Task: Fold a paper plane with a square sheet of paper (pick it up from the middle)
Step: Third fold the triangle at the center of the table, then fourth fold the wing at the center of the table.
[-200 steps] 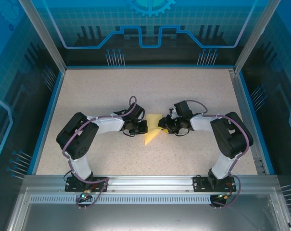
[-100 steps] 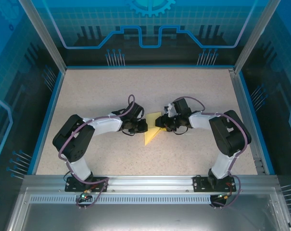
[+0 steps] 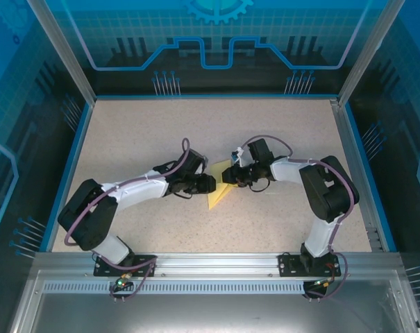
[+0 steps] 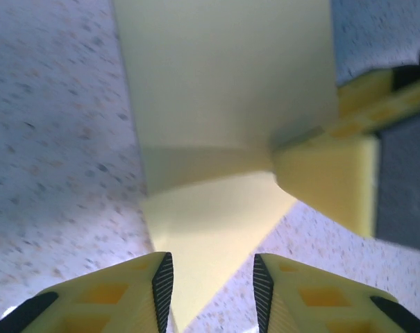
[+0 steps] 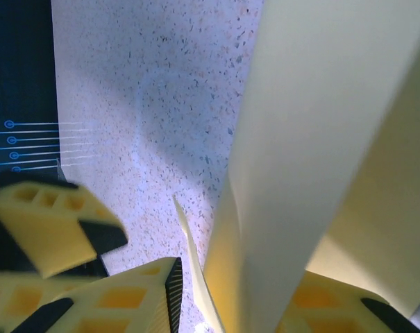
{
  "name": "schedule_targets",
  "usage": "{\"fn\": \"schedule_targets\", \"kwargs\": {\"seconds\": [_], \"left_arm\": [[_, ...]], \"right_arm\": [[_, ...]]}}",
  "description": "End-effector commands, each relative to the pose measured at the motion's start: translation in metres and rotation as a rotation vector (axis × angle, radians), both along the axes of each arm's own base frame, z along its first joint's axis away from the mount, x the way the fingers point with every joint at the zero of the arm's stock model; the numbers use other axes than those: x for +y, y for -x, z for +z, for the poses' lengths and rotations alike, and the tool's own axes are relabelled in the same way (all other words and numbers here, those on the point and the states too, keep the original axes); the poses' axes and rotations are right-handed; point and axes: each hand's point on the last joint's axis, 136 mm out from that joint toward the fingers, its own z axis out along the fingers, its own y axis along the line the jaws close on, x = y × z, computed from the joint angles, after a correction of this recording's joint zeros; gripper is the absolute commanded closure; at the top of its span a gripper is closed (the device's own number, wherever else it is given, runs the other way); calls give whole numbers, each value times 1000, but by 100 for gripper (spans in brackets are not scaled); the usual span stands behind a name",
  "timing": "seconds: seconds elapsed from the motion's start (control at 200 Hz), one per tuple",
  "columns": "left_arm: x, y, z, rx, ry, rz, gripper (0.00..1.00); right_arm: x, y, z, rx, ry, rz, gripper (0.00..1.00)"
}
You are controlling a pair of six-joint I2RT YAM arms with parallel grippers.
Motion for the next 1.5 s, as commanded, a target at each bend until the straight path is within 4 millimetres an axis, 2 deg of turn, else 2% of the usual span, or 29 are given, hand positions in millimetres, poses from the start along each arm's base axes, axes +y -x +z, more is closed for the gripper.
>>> {"fn": "schedule_targets", "kwargs": {"seconds": [0.0, 0.12, 0.265, 0.42, 0.72, 1.02, 1.406, 1.496], "left_arm": [[-5, 17, -6, -2, -52, -27, 59], [-16, 25, -16, -12, -102, -58, 58], [-26, 29, -29, -35, -220, -106, 54], [-21, 29, -41, -59, -315, -95, 49], [-20, 24, -45, -117, -398, -92, 47], [-20, 20, -47, -146, -458, -102, 54], [-14, 18, -46, -176, -507, -98, 70], [-15, 17, -44, -185, -508, -101, 71]], "right_arm": [[3, 7, -3, 15, -5, 53, 66], [2, 6, -4, 20, 0, 57, 64], [1, 0, -3, 22, 6, 42, 69], [1, -3, -3, 46, -1, 23, 74], [2, -3, -2, 68, -11, 13, 75], [2, -7, 1, 77, -12, -8, 76], [1, -8, 1, 82, 4, -15, 76], [1, -8, 0, 87, 8, -18, 75]]}}
